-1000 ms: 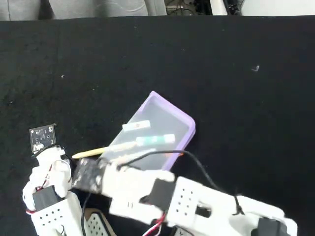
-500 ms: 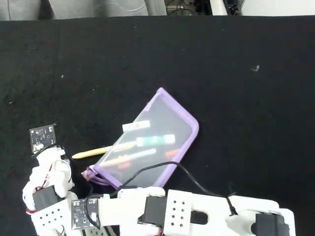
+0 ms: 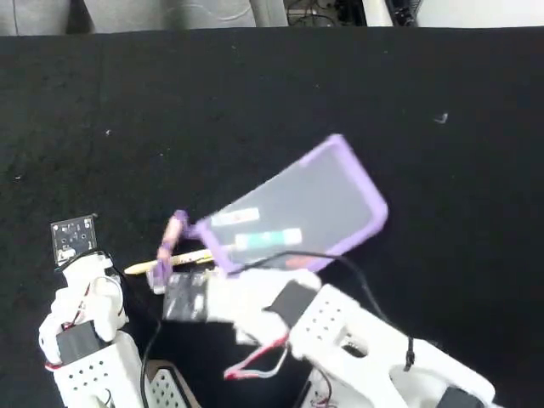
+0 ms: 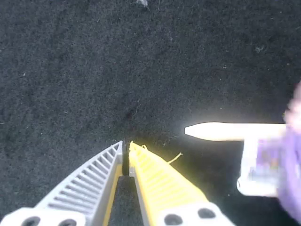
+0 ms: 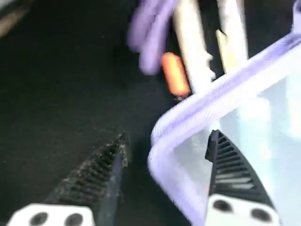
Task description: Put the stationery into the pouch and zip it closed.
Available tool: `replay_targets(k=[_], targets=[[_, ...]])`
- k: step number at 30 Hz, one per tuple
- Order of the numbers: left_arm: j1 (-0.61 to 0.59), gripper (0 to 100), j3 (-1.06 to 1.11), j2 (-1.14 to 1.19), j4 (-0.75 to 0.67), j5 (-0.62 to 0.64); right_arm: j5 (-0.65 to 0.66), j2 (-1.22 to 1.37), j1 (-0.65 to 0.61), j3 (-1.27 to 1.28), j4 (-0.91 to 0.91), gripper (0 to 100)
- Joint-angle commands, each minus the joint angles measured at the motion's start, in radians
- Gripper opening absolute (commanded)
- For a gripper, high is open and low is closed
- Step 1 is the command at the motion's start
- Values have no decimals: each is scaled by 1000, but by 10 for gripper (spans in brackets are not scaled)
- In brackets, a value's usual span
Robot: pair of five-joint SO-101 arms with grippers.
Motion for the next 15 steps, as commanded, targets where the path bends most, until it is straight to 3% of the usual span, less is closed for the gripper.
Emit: replay_targets(k=[1, 8, 15], targets=[[-13, 30, 24, -2, 8, 2, 18, -2, 31, -47, 5, 262], [-10, 30, 24, -2, 8, 2, 11, -2, -26, -153, 0, 262], [-10, 30, 24, -2, 8, 2, -351, 7, -9, -332, -129, 262]])
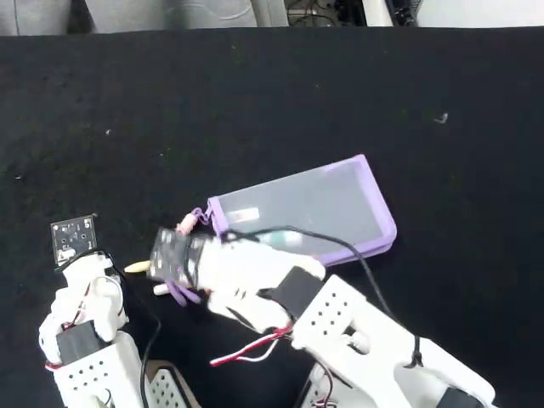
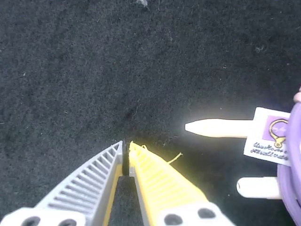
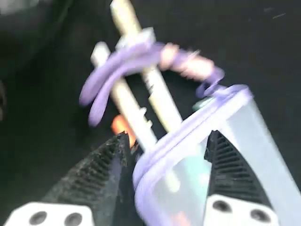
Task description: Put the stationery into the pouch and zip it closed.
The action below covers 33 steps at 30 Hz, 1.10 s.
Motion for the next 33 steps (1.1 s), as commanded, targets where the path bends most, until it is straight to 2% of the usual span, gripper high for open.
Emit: replay_targets(k=[1, 7, 10, 13, 20, 25, 33], targets=[[-10, 30, 24, -2, 8, 2, -155, 7, -2, -133, -58, 262], [-10, 30, 24, -2, 8, 2, -437, 170, 8, -334, -68, 262], [-10, 30, 24, -2, 8, 2, -528, 348, 69, -435, -68, 262], [-10, 30, 24, -2, 8, 2, -674, 512, 132, -549, -64, 262], [-10, 30, 24, -2, 8, 2, -985, 754, 149, -849, 104, 266], [-10, 30, 24, -2, 8, 2, -1062, 905, 147, -1007, 267, 266], [-10, 30, 24, -2, 8, 2, -1132, 1171, 147, -1233, 373, 266]])
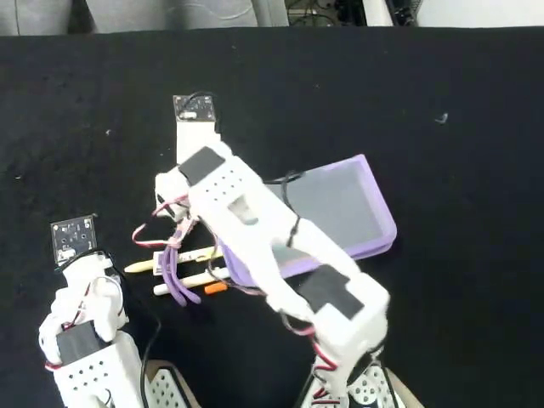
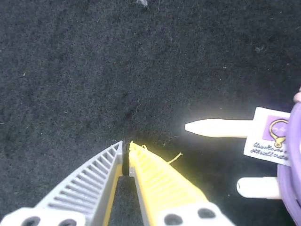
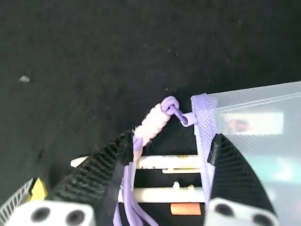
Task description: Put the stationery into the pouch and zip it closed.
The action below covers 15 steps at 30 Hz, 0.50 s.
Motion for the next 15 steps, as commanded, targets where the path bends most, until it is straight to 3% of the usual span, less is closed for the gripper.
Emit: replay_targets(k=[1, 15], targets=[[-10, 30, 24, -2, 8, 2, -38, 73, 11, -148, 63, 266], [-10, 30, 24, -2, 8, 2, -74, 354, -5, -618, 311, 262]])
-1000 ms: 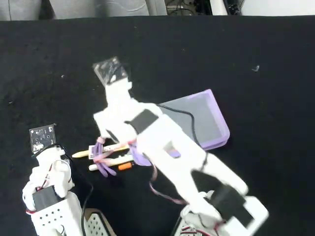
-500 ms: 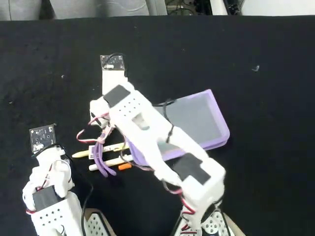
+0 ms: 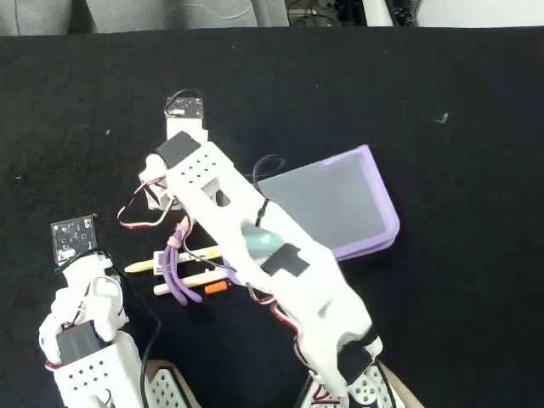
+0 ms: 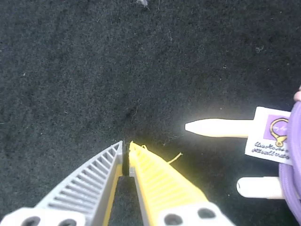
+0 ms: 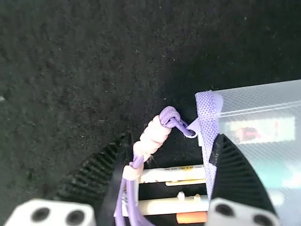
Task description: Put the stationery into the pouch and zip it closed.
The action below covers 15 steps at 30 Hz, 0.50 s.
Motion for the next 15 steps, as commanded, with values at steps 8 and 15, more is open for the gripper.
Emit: replay_targets(k=[8, 15], targets=[[-10, 30, 24, -2, 8, 2, -78, -2, -72, -243, 183, 265], [-15, 30, 24, -2, 8, 2, -157, 13, -117, -242, 183, 265]])
